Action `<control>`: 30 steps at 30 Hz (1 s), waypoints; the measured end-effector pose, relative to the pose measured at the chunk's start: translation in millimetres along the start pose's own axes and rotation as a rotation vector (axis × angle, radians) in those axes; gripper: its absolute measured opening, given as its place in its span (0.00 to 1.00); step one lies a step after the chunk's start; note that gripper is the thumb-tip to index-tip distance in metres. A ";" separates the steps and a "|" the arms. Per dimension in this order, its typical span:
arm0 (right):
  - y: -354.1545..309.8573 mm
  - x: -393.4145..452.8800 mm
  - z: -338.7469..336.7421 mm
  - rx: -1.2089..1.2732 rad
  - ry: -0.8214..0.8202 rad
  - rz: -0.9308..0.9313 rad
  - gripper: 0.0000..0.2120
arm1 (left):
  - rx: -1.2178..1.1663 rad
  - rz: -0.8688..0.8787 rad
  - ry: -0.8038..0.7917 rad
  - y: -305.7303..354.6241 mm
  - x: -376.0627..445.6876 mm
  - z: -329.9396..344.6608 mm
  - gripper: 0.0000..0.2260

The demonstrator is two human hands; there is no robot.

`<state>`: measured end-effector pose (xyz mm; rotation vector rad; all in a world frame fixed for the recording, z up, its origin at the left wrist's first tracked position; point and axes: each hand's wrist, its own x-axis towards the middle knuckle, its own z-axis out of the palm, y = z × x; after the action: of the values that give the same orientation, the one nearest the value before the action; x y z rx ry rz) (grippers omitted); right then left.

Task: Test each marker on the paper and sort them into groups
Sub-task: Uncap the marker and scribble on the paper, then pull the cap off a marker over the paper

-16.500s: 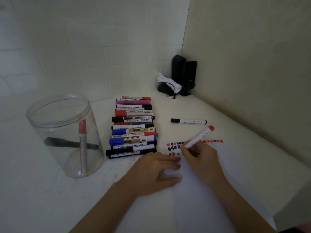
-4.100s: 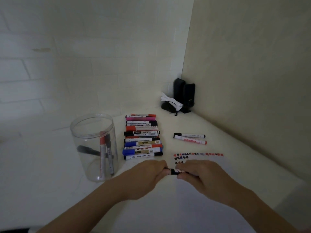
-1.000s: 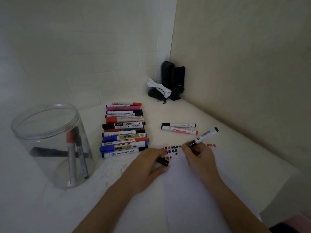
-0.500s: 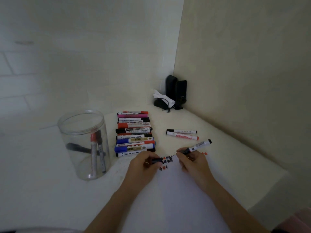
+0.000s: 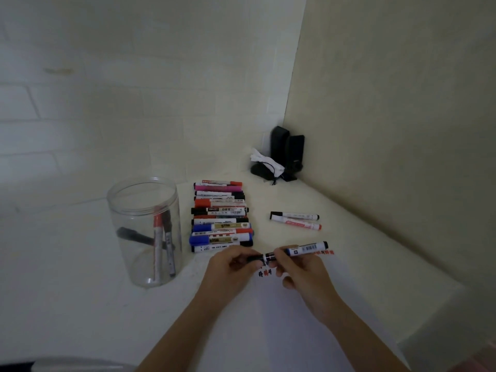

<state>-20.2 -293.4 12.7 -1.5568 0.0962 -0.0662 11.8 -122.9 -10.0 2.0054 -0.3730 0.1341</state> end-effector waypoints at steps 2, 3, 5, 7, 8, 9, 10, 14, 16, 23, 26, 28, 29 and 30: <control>1.3 2.3 1.1 -0.036 0.026 0.003 0.09 | -0.029 0.000 -0.002 -1.0 0.2 -1.8 0.08; 1.4 3.9 1.1 -0.055 0.036 0.005 0.10 | -0.043 0.003 -0.002 -1.3 0.1 -2.1 0.09; 1.4 5.7 2.8 -0.075 0.033 0.010 0.10 | -0.066 0.017 0.007 -2.1 -0.1 -1.8 0.10; 1.9 6.9 6.3 -0.068 0.047 0.020 0.10 | -0.081 0.041 0.029 -4.0 0.5 -0.1 0.12; 2.3 7.2 8.7 -0.051 0.061 0.028 0.10 | -0.085 0.056 0.041 -5.2 1.0 0.9 0.12; 2.7 7.2 11.2 -0.024 0.071 0.037 0.10 | -0.085 0.069 0.053 -6.4 0.8 1.4 0.12; 3.3 7.2 13.8 0.009 0.079 0.051 0.09 | -0.080 0.081 0.064 -7.5 0.3 1.6 0.12; 4.8 5.1 20.4 0.085 0.127 0.113 0.08 | -0.061 0.106 0.069 -13.2 1.0 1.8 0.07; 3.0 2.1 16.1 0.084 0.110 0.147 0.08 | -0.044 0.115 0.060 -11.7 1.3 2.2 0.07; -15.0 -10.6 -29.8 0.060 0.010 0.118 0.07 | -0.031 0.063 0.029 -4.0 -5.1 -11.3 0.10; -18.7 -8.3 -43.8 -0.529 -0.088 -0.124 0.01 | 0.093 0.125 0.009 -3.3 -6.6 -24.8 0.10; -17.0 -2.7 -40.5 -0.828 -0.186 -0.270 0.04 | 0.190 0.136 -0.007 0.2 -4.1 -28.6 0.09; -15.5 1.3 -36.1 -0.931 -0.211 -0.332 0.06 | 0.229 0.131 -0.017 2.3 -2.2 -28.5 0.09; -13.6 6.2 -31.1 -0.999 -0.215 -0.386 0.07 | 0.272 0.136 -0.015 4.1 -0.3 -28.1 0.09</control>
<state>-17.0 -325.1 25.8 -2.5514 -0.4037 -0.1712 12.1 -99.5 6.0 2.2495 -0.5244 0.2671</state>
